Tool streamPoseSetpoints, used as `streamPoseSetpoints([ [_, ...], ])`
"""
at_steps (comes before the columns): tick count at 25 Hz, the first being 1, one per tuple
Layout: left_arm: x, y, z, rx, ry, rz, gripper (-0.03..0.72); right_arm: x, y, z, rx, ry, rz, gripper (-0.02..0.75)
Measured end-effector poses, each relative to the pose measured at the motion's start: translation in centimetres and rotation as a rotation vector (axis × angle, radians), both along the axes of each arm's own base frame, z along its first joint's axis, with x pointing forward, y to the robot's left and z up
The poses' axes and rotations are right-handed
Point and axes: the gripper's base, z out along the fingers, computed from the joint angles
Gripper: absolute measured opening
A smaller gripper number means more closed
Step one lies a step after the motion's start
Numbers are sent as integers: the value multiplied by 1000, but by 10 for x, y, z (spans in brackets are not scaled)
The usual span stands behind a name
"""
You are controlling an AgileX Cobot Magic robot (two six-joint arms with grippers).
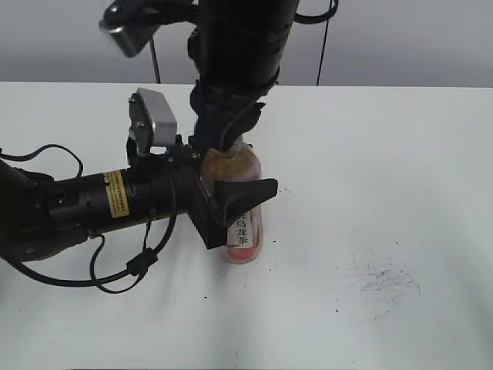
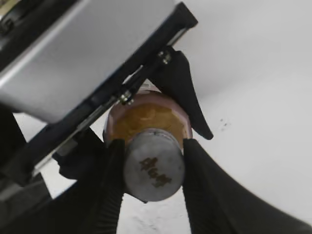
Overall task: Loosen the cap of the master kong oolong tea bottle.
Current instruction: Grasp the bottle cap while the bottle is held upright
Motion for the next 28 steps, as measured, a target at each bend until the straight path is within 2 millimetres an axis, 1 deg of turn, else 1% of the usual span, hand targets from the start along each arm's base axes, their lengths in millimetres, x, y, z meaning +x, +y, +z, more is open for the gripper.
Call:
streamPoseSetpoints([
  [4,0,0,0,1,-2,-2,445,0,0,0,-76,-74,342,273],
  [20,-1,0,0,7,-11,-13,445,-2,0,1,-340,-358,1613,273],
  [25,-1,0,0,5,-9,-11,445,-2,0,1,-407,-434,1913,273],
  [28,-1,0,0,5,-8,-11,445,-2,0,1,-438,-469,2045,273],
])
